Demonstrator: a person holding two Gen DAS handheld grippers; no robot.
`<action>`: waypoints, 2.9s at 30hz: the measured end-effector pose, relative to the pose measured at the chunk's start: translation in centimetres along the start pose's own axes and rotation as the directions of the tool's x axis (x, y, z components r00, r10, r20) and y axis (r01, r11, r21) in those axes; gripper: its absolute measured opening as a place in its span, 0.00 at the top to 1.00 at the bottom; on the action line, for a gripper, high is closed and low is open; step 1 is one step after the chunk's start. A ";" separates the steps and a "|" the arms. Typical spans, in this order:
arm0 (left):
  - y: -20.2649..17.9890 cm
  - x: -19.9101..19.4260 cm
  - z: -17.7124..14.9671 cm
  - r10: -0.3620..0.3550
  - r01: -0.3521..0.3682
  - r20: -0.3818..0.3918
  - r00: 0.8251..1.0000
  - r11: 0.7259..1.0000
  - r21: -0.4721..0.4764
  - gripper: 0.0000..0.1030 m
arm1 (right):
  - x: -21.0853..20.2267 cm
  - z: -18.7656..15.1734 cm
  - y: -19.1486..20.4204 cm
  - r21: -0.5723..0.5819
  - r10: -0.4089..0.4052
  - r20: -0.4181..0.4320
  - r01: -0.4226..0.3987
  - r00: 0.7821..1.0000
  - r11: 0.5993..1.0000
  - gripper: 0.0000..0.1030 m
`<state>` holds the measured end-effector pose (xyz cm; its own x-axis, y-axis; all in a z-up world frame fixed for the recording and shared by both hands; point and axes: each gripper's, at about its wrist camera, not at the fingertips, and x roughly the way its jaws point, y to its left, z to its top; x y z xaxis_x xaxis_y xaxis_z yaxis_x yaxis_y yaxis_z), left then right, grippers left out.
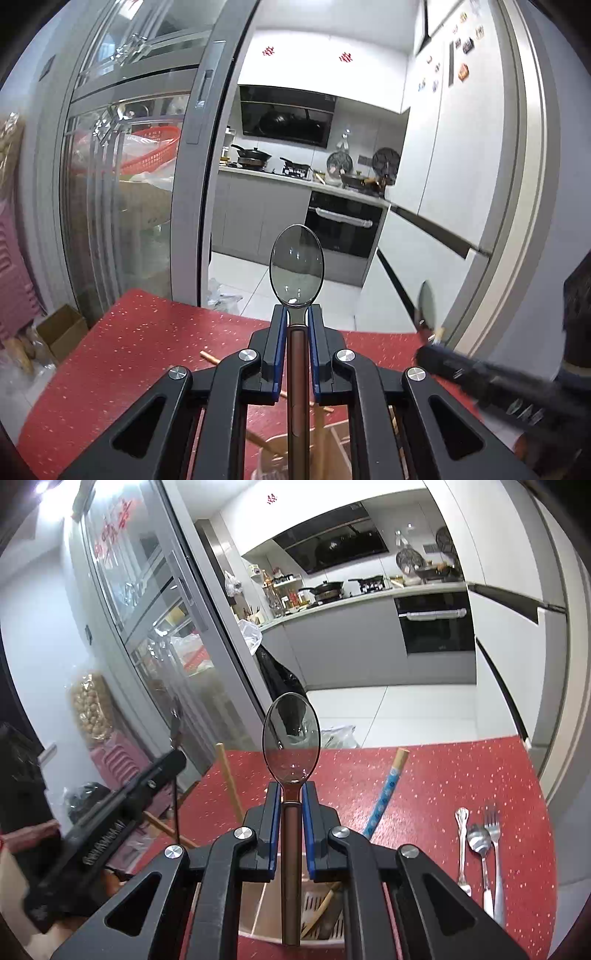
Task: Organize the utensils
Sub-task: 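Lift and carry both dark spoons over the beige holder, then open the right tool to drop its spoon into the holder while the left tool drops its spoon, then move the right tool to a dark spoon while the left tool approaches a wooden chopstick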
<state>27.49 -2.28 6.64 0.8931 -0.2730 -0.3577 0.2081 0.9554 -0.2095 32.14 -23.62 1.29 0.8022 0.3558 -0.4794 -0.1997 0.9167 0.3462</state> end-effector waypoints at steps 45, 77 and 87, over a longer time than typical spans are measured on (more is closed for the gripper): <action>-2.9 -0.6 -7.8 0.108 -0.096 -0.048 0.993 0.975 0.199 0.20 | -1.1 -5.3 -2.3 -0.016 0.036 -0.048 -0.036 0.998 0.999 0.66; -3.8 -8.6 -11.2 0.163 -0.101 -0.245 0.956 0.964 0.247 0.00 | -6.2 -9.8 -6.2 0.124 -0.064 -0.277 0.102 0.959 0.987 0.35; -1.9 -8.5 -16.3 0.179 -0.070 -0.419 0.890 0.963 0.261 0.00 | -5.6 -13.4 -5.0 0.061 -0.084 -0.419 0.120 0.904 0.991 0.36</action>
<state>13.01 -3.62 -4.78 0.6653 -0.1193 -0.7370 0.2417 0.9684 0.0614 21.07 -27.77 -8.54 0.5064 0.3212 -0.8002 -0.0674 0.9400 0.3346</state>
